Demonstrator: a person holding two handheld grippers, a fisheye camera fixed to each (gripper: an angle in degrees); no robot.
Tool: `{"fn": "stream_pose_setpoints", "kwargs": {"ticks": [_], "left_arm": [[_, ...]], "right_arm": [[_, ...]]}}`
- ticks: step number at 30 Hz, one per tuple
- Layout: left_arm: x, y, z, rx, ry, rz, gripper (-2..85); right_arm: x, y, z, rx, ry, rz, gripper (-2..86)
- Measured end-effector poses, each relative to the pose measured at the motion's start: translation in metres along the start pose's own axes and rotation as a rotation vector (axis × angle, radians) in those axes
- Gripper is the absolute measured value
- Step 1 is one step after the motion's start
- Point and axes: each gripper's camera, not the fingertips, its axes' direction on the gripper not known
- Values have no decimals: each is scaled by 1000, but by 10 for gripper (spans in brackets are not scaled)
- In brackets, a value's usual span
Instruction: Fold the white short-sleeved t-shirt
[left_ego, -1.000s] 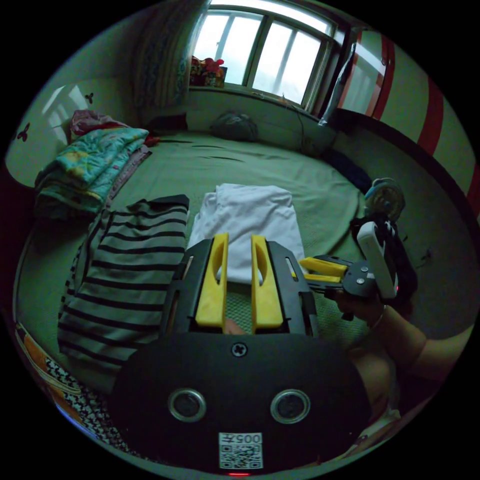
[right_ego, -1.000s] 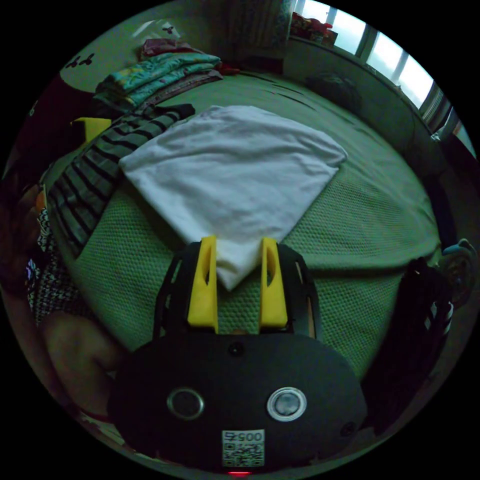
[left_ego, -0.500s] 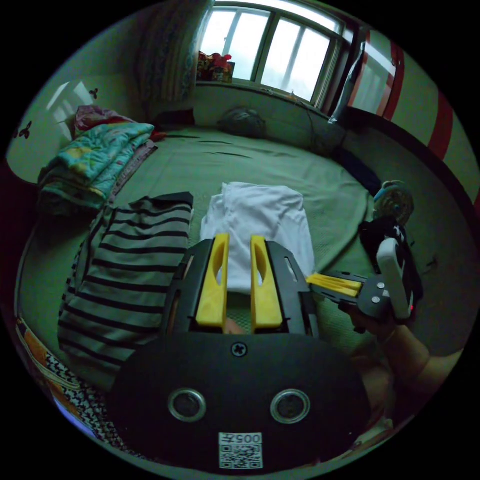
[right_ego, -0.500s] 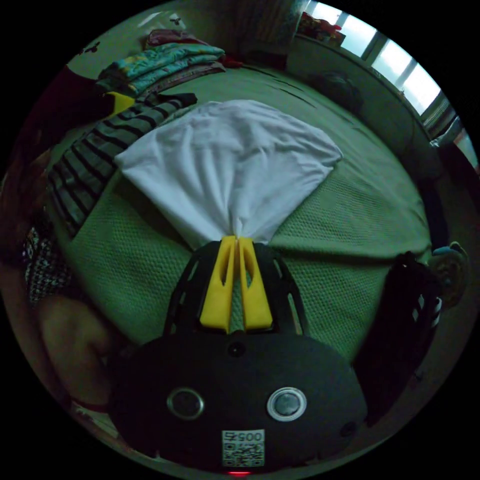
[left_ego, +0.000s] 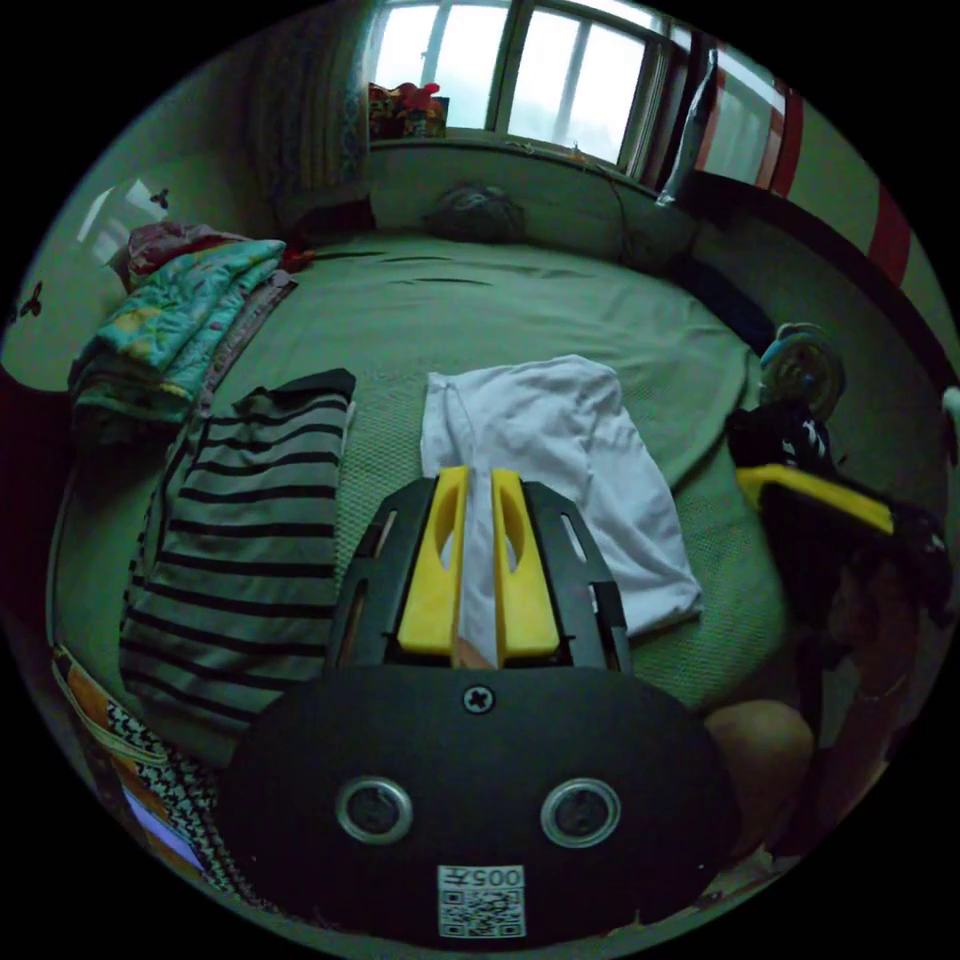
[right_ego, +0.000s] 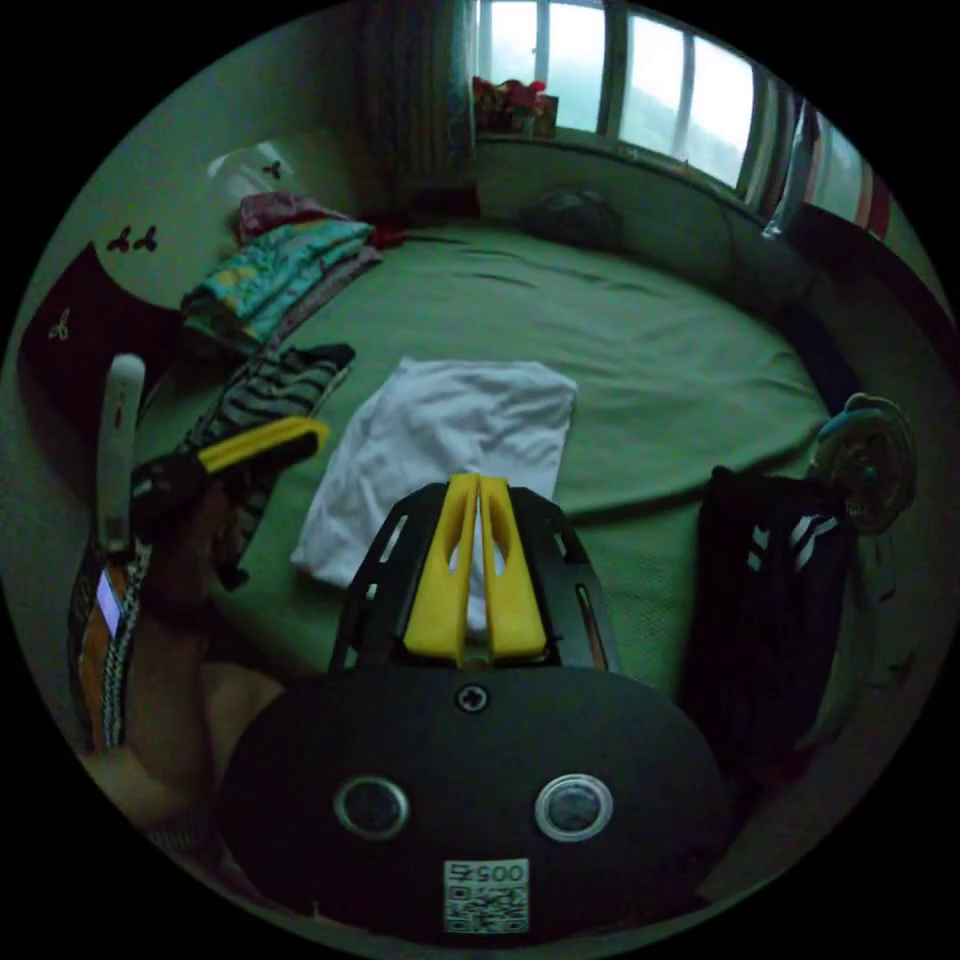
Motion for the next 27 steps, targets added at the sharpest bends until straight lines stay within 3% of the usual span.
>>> {"fn": "stream_pose_setpoints", "kwargs": {"ticks": [5,8,10,13,20,27], "left_arm": [[20,-8,9,-26,-69,-9,10],[32,-17,14,-22,-46,5,-2],[42,-24,22,-44,-65,16,-4],[53,-33,28,-67,-62,27,-4],[69,-39,38,-108,-83,37,-6],[77,-35,28,-84,-75,29,-4]], "right_arm": [[15,21,33,-41,28,41,-10],[28,31,46,-135,-67,136,-11],[27,26,37,-86,-117,99,-10],[23,19,28,-48,-41,78,-11],[29,28,13,-63,-178,128,-10],[27,39,4,-72,-78,77,-10]]}}
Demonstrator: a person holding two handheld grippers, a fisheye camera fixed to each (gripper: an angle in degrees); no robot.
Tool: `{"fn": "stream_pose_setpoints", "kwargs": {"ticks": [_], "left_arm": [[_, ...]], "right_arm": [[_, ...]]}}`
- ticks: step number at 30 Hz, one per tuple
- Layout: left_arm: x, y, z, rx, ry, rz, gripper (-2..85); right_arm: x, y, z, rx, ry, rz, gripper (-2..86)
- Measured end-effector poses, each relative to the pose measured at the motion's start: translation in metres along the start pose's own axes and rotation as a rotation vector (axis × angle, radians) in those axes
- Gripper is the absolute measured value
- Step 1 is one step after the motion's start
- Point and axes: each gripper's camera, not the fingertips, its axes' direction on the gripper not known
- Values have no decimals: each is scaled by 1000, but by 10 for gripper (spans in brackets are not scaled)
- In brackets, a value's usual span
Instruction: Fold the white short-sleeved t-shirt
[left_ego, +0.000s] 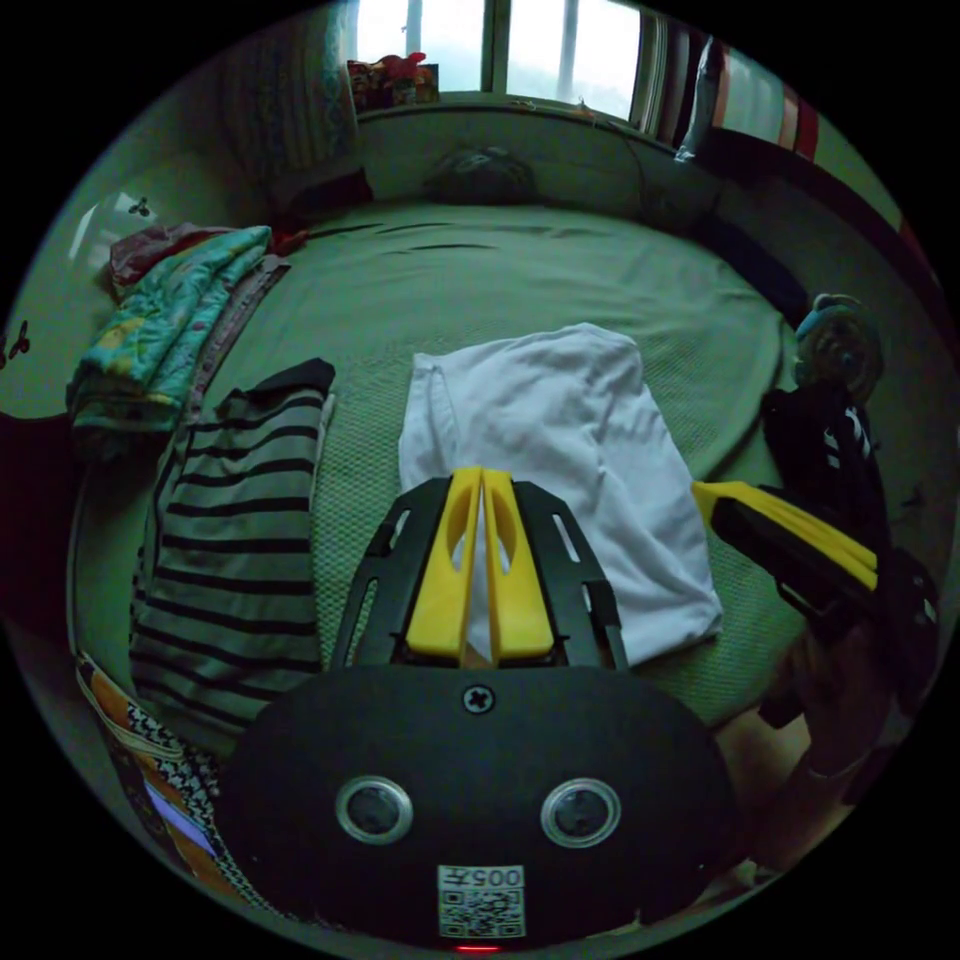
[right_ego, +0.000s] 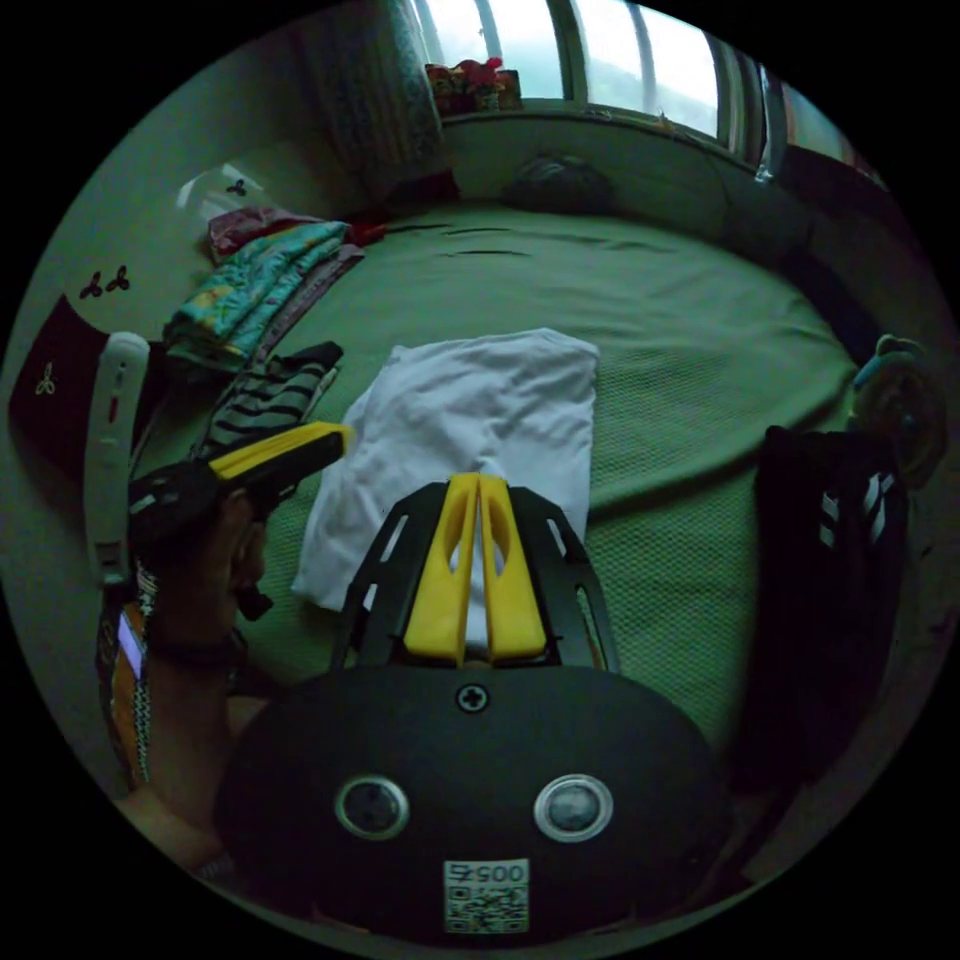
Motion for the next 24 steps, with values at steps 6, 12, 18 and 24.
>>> {"fn": "stream_pose_setpoints", "kwargs": {"ticks": [6,12,18,24], "left_arm": [[3,10,-10,30,-118,16,-2],[-8,20,-19,51,-96,-24,-2],[-28,26,-20,28,-110,-86,-2],[-43,32,-14,-28,-161,-90,-1]], "right_arm": [[-6,12,-2,14,44,-52,-9],[-18,17,1,11,120,-101,-9],[-24,16,10,-15,148,-84,-11],[-31,15,15,-20,106,-80,-11]]}}
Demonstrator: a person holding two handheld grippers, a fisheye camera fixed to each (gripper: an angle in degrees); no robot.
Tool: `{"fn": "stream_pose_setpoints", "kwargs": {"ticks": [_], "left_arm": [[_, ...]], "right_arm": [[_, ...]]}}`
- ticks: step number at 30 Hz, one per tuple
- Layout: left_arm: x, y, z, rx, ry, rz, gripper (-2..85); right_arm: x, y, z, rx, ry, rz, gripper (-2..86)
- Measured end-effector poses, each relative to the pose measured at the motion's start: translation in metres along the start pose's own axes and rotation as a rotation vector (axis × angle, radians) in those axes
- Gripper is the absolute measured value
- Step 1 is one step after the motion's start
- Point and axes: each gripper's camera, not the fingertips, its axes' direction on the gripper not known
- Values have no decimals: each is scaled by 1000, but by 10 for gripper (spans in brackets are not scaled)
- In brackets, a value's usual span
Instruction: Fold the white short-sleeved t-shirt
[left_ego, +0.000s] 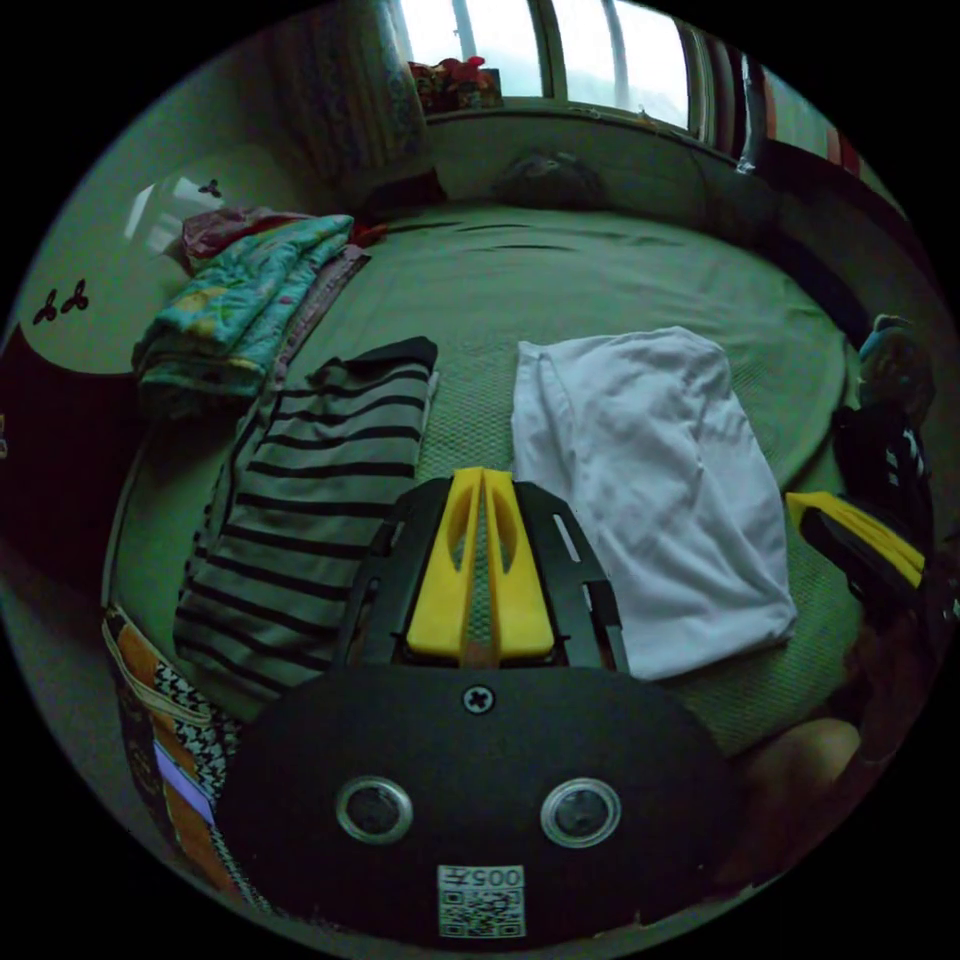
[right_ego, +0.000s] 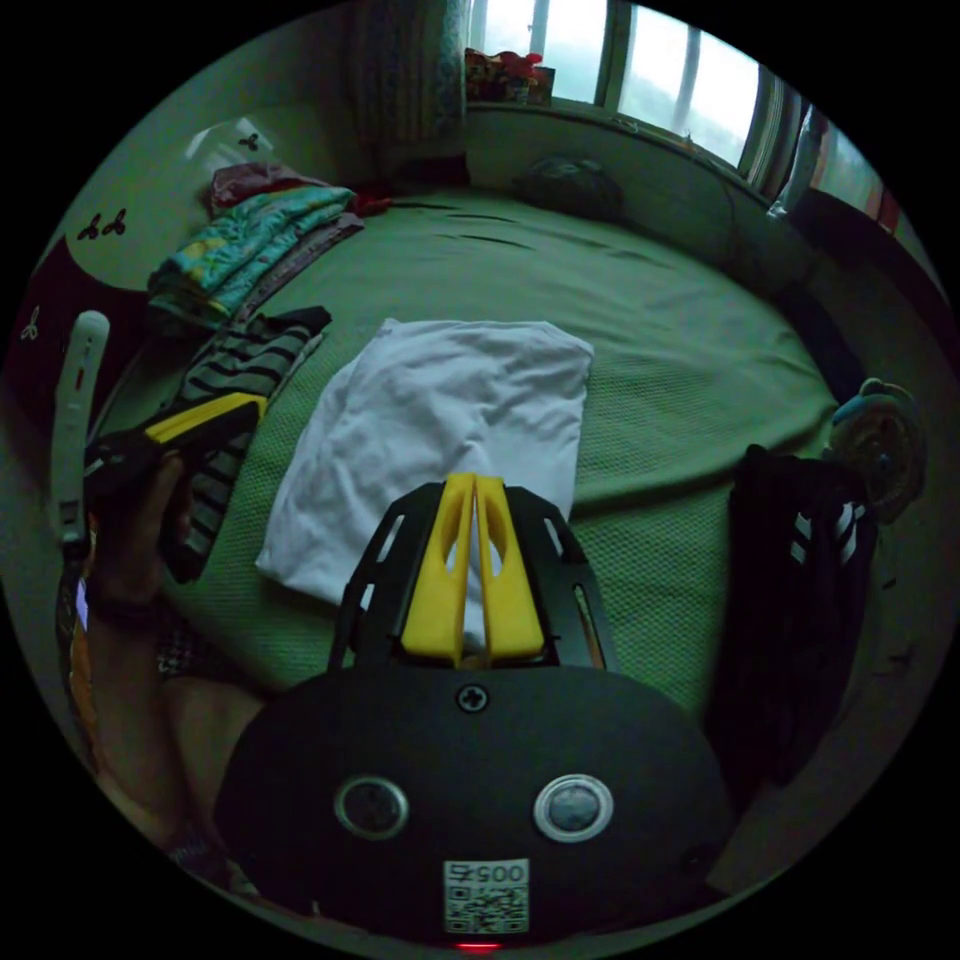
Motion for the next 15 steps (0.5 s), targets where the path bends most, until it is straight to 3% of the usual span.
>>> {"fn": "stream_pose_setpoints", "kwargs": {"ticks": [15], "left_arm": [[-46,21,-10,16,99,-46,-1]], "right_arm": [[-59,0,16,11,-108,-89,-10]]}}
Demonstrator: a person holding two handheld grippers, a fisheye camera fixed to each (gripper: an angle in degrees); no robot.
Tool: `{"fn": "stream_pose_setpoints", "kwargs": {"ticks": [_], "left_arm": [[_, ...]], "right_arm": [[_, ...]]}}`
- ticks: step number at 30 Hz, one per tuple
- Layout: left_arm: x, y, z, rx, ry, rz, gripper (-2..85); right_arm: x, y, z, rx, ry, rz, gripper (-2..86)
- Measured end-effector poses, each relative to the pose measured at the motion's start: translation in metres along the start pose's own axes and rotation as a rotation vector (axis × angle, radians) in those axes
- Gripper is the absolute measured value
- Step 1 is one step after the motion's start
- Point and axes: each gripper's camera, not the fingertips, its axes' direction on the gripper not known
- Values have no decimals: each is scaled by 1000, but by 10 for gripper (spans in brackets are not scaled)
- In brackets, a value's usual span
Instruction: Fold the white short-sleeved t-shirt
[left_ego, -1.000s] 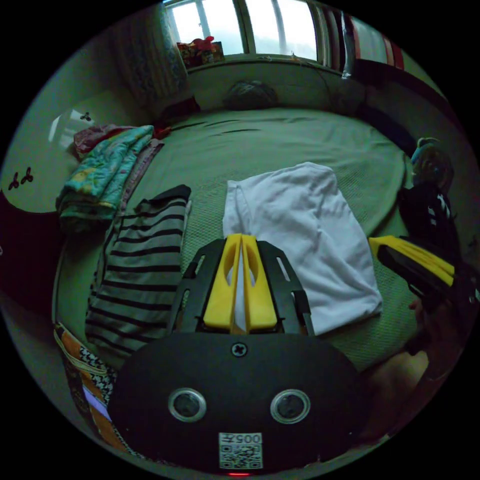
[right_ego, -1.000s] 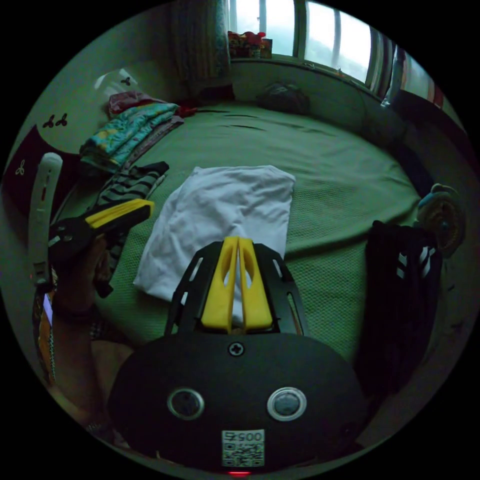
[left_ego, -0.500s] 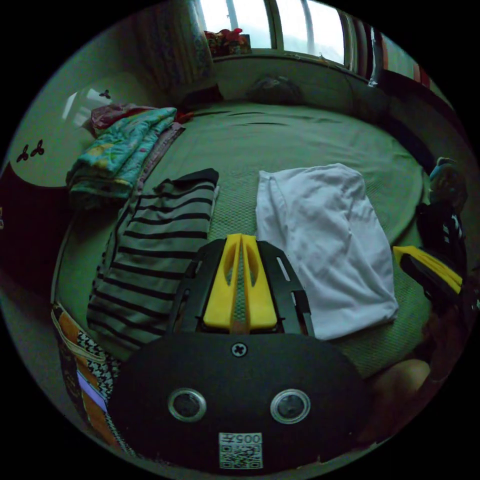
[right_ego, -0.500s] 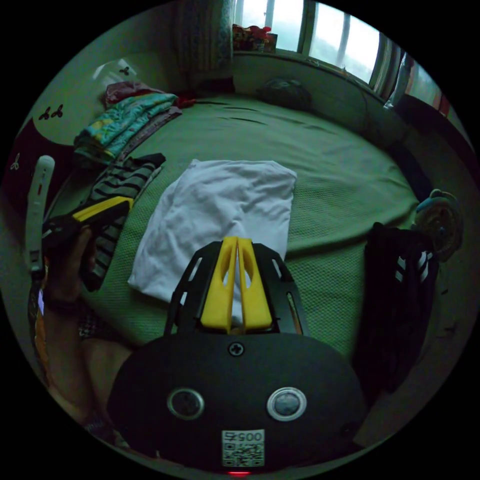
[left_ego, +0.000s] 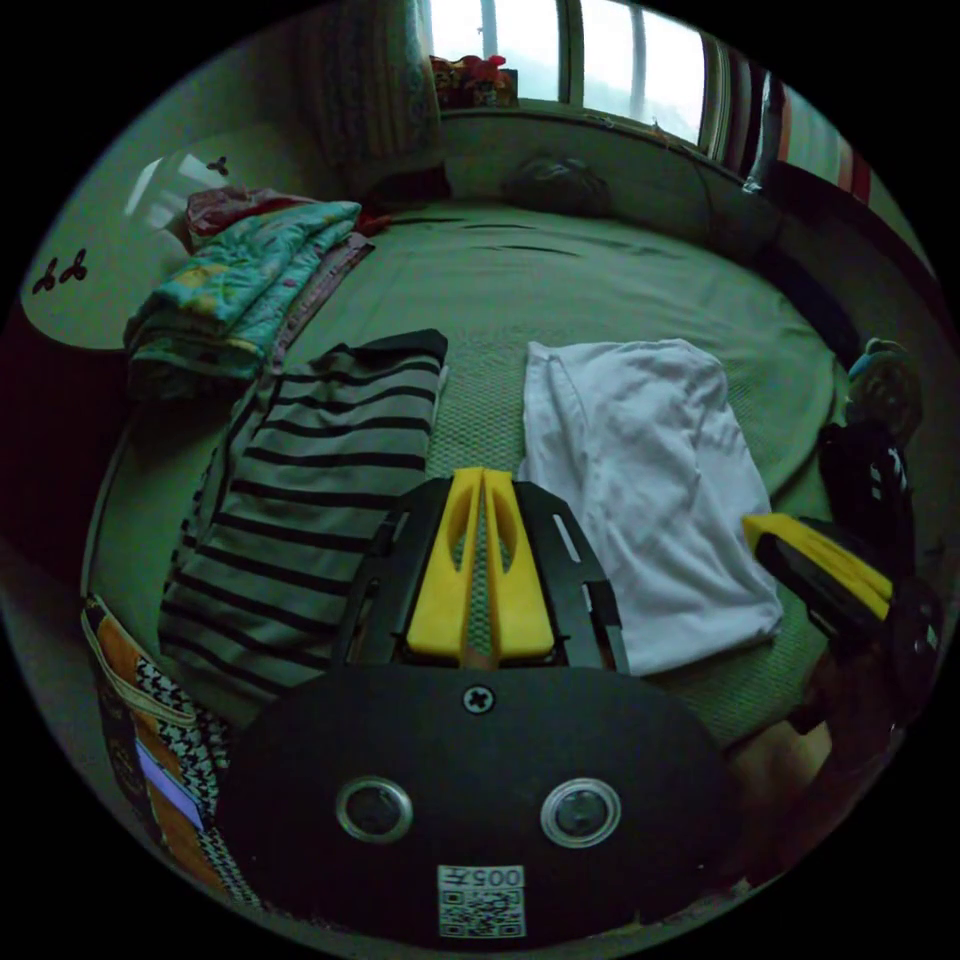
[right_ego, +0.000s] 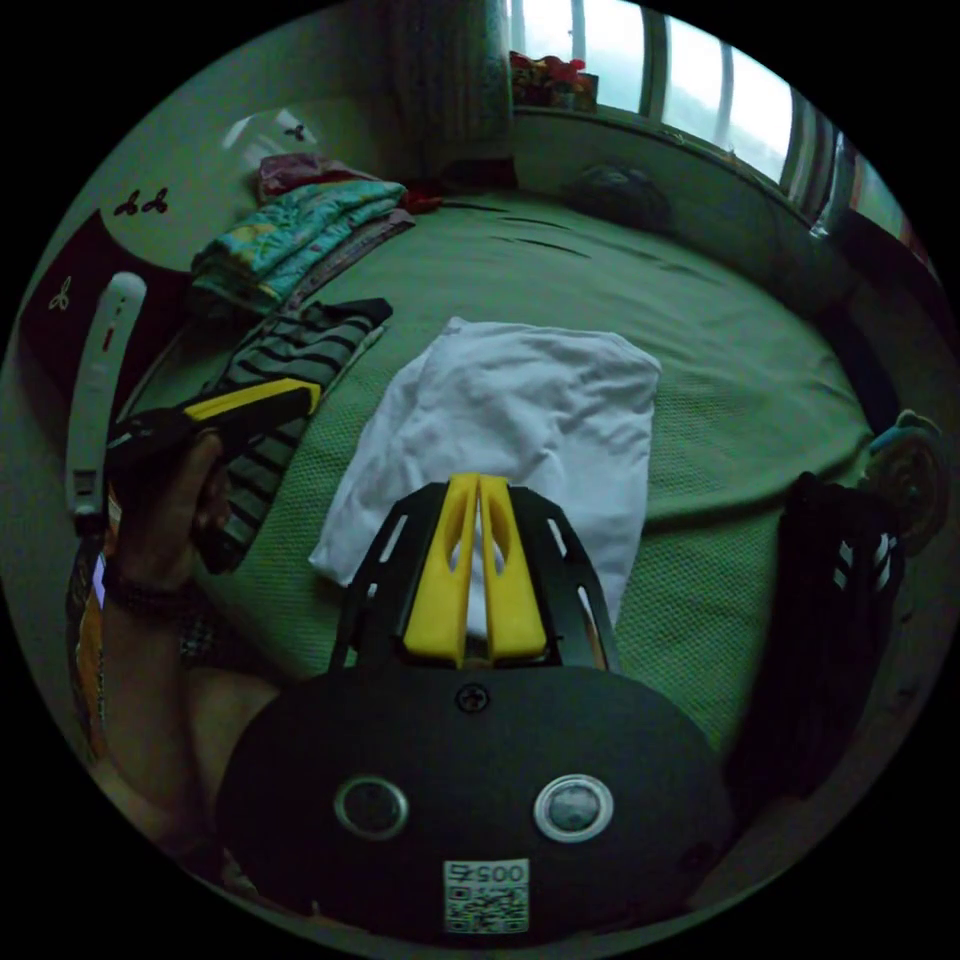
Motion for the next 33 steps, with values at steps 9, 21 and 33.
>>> {"fn": "stream_pose_setpoints", "kwargs": {"ticks": [9,21,33], "left_arm": [[-30,14,-13,71,-11,-6,-2],[-55,26,-17,64,-59,32,-3],[-72,29,-22,102,-78,51,-6]], "right_arm": [[-28,0,19,130,21,-49,0],[-50,-25,74,-62,-102,-78,76],[-65,-46,114,-91,-131,-60,121]]}}
